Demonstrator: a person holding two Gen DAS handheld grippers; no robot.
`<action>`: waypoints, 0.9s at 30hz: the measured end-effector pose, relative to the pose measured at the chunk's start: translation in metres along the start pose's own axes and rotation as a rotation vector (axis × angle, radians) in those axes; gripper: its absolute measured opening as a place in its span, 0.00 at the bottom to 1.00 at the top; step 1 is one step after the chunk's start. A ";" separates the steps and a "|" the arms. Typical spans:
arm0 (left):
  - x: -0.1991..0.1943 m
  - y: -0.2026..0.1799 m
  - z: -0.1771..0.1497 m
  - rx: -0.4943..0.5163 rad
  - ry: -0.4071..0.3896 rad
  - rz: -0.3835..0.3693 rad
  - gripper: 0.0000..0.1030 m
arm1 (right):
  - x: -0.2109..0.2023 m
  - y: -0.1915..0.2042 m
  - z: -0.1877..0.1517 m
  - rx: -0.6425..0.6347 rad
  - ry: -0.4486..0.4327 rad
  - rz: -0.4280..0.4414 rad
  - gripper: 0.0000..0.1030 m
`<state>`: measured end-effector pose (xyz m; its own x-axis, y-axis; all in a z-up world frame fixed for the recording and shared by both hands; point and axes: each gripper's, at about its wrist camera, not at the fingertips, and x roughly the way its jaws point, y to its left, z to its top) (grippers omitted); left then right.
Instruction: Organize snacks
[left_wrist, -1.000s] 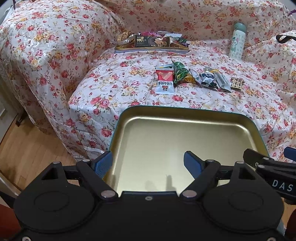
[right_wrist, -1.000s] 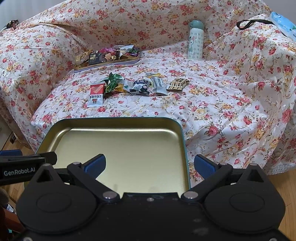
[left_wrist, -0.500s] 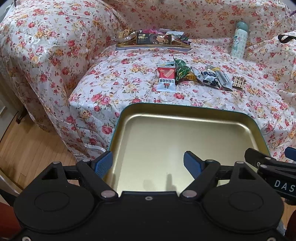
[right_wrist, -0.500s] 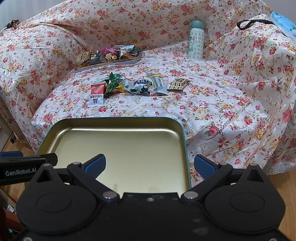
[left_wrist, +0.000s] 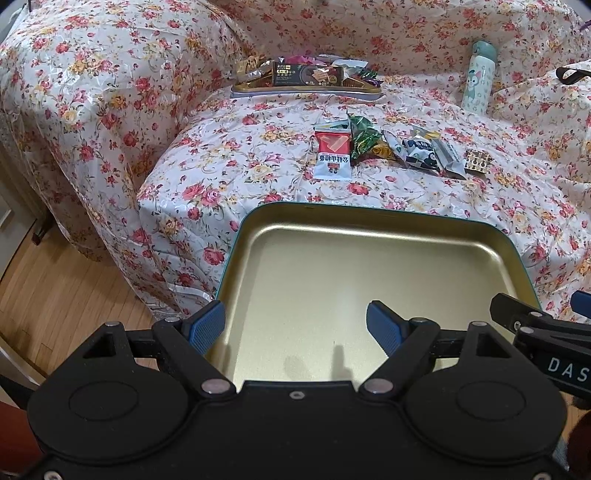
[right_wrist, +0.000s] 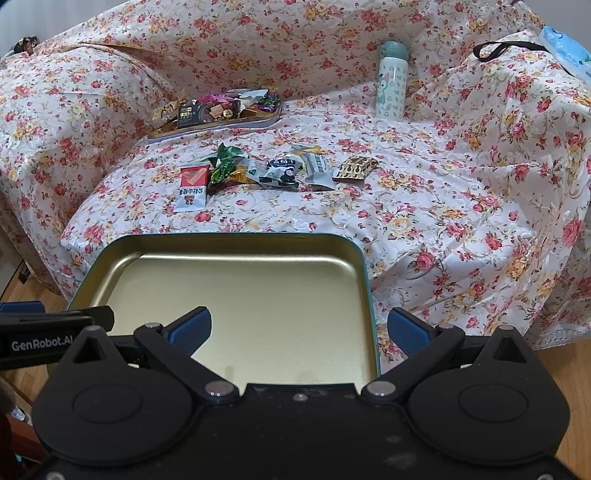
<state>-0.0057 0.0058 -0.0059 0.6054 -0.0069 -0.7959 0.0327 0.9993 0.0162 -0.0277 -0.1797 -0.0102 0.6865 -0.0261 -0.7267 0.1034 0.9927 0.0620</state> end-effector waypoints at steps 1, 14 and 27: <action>0.000 0.000 0.000 0.000 0.000 0.000 0.81 | 0.000 0.001 0.000 -0.001 0.000 -0.002 1.00; 0.000 0.000 0.000 0.000 0.000 0.000 0.81 | -0.002 0.002 0.001 -0.015 -0.015 -0.024 1.00; 0.001 -0.001 0.001 0.002 0.002 -0.006 0.81 | -0.005 -0.001 0.005 0.003 -0.057 0.001 1.00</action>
<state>-0.0048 0.0046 -0.0058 0.6039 -0.0125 -0.7970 0.0377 0.9992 0.0129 -0.0273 -0.1812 -0.0033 0.7265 -0.0320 -0.6864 0.1048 0.9924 0.0647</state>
